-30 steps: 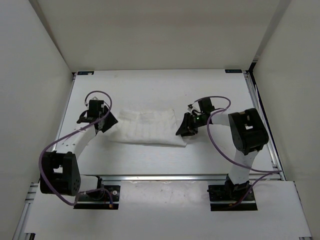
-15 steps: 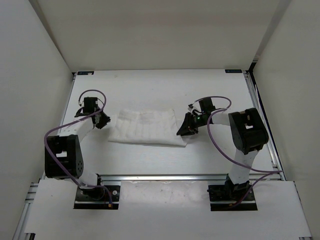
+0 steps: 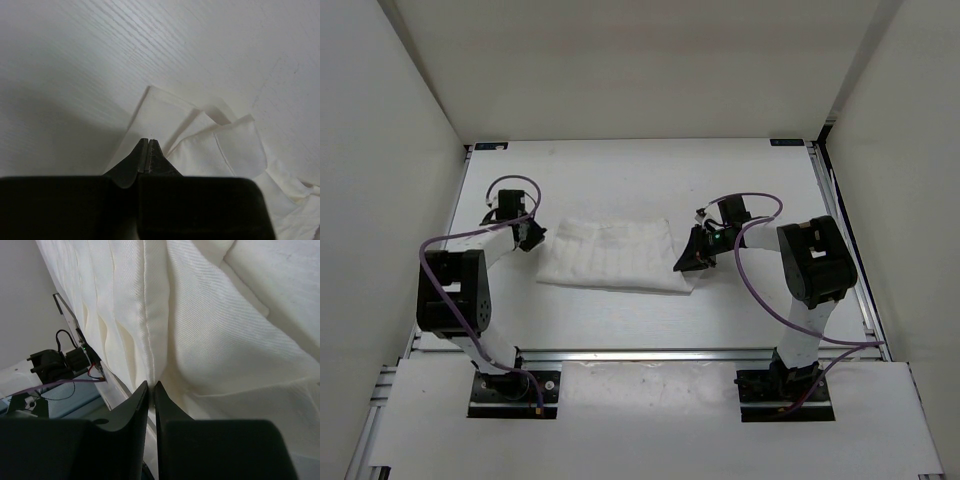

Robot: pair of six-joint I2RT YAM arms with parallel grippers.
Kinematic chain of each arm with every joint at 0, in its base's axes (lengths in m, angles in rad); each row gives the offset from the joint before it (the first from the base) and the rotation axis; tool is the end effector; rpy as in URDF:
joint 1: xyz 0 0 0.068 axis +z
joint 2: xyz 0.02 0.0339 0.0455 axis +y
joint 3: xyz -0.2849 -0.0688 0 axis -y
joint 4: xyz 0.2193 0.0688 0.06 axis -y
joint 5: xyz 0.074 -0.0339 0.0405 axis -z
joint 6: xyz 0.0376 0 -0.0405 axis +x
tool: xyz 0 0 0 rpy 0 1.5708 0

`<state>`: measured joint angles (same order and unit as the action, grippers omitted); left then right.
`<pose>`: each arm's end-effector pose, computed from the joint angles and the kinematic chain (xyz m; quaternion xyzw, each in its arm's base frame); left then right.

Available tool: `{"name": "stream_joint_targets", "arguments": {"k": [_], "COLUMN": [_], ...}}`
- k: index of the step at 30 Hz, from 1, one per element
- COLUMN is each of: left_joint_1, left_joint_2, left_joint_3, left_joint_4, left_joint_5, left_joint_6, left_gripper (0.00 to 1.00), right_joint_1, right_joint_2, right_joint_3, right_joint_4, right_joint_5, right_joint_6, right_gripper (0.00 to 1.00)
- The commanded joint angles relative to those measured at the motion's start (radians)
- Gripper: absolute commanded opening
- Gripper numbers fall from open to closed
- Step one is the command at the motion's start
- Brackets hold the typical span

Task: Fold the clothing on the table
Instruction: Fold the skirt

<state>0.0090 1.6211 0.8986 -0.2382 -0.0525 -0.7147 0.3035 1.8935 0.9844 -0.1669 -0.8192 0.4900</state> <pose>0.3024 0.0047 0.2066 -0.3449 0.8890 -0.0803 0.2904 0.3160 0.1278 0.1598 -0.0143 0.8946 0.4429 0.0580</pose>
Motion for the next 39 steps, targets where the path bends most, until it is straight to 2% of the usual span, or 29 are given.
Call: {"name": "stream_joint_targets", "arguments": {"k": [1, 6, 10, 19, 26, 39], "left_joint_1": [-0.046, -0.052, -0.067, -0.05, -0.06, -0.067], "left_joint_2": [0.013, 0.042, 0.051, 0.043, 0.048, 0.069], "left_joint_3": [0.046, 0.03, 0.025, -0.033, -0.009, 0.026], "left_joint_4": [0.03, 0.033, 0.016, 0.033, -0.007, -0.036], "left_joint_5": [-0.03, -0.064, -0.107, -0.107, -0.126, -0.145], "left_joint_6": [0.001, 0.003, 0.02, 0.031, 0.012, 0.012], "left_gripper": [0.0, 0.0, 0.0, 0.0, 0.0, 0.0], "right_joint_1": [-0.003, -0.004, -0.006, 0.0, 0.014, 0.045], "right_joint_2": [-0.034, -0.017, -0.004, -0.019, -0.092, -0.266], "right_joint_3": [0.01, 0.011, 0.013, -0.001, -0.055, -0.253], "right_joint_4": [-0.008, -0.002, 0.003, 0.003, 0.0, 0.015], "right_joint_5": [-0.035, -0.051, -0.06, -0.043, -0.031, -0.009], "right_joint_6": [-0.013, -0.005, -0.005, -0.001, 0.013, 0.052], "right_gripper": [0.14, 0.17, 0.15, 0.0, 0.0, 0.0]}}
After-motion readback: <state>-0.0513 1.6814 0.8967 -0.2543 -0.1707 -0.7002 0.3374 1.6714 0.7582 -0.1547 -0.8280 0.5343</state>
